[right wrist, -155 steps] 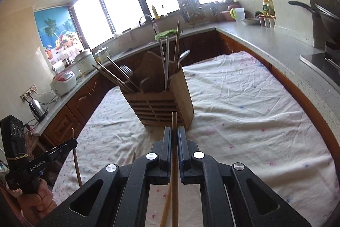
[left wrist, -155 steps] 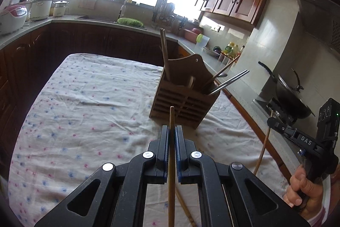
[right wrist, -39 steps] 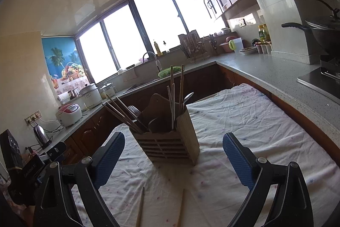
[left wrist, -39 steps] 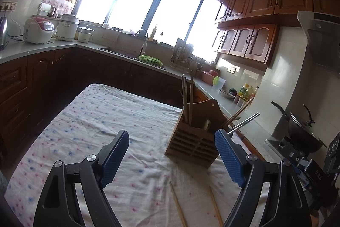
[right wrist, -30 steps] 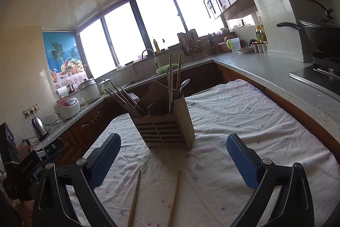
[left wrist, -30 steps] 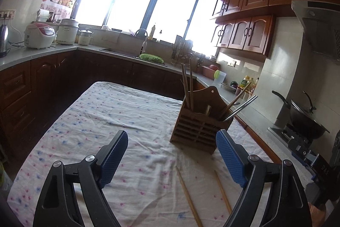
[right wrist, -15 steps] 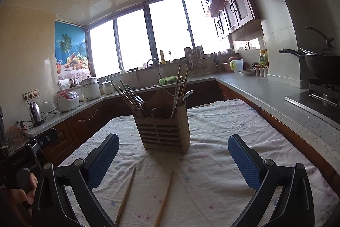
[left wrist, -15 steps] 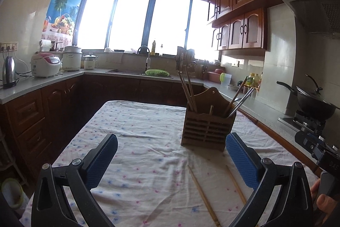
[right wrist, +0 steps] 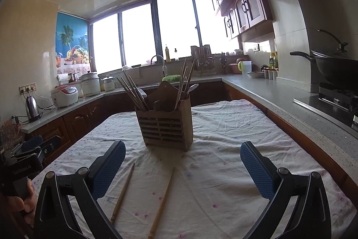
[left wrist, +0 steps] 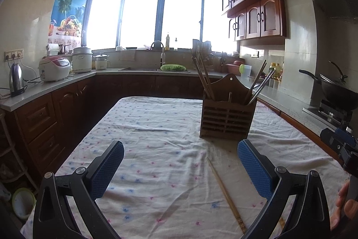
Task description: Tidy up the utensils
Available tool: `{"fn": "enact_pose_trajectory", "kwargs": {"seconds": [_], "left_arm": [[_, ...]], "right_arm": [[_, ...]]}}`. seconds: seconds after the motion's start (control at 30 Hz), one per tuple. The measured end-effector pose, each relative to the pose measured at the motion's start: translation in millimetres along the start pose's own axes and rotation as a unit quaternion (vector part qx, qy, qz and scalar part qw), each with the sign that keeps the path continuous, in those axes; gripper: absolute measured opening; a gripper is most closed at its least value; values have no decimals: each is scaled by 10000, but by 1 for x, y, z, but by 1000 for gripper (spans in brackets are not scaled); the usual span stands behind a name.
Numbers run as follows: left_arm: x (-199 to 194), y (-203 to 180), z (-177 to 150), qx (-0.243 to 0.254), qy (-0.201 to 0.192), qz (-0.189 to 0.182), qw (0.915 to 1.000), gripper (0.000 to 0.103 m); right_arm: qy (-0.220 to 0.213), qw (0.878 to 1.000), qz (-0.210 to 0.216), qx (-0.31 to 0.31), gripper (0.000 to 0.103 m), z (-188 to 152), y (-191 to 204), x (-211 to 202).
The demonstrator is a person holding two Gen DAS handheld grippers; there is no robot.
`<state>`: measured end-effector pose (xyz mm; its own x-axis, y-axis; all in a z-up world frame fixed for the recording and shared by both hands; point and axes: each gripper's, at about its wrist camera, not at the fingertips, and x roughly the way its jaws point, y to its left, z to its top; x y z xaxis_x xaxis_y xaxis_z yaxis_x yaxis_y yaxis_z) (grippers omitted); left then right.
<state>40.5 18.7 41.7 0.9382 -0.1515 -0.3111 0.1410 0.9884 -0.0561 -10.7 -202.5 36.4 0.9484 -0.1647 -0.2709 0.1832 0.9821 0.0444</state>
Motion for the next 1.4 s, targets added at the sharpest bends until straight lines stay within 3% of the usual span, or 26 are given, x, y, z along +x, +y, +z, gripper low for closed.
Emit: {"fn": "enact_pose_trajectory", "kwargs": {"seconds": [0.33,0.6,1.4], "left_arm": [[2,-5,-3,154,197,240,9994,102],[-2,-7,-8,316,25,363,9988,102],[-2,-4,-13,240,76,317,9992,102]], "right_arm": [[149,9998,45,-94,103,-9,6,2],[143,9998,25,-131,103,-13,7,2],[179,9997,29,-161,103,-21,8,3]]}}
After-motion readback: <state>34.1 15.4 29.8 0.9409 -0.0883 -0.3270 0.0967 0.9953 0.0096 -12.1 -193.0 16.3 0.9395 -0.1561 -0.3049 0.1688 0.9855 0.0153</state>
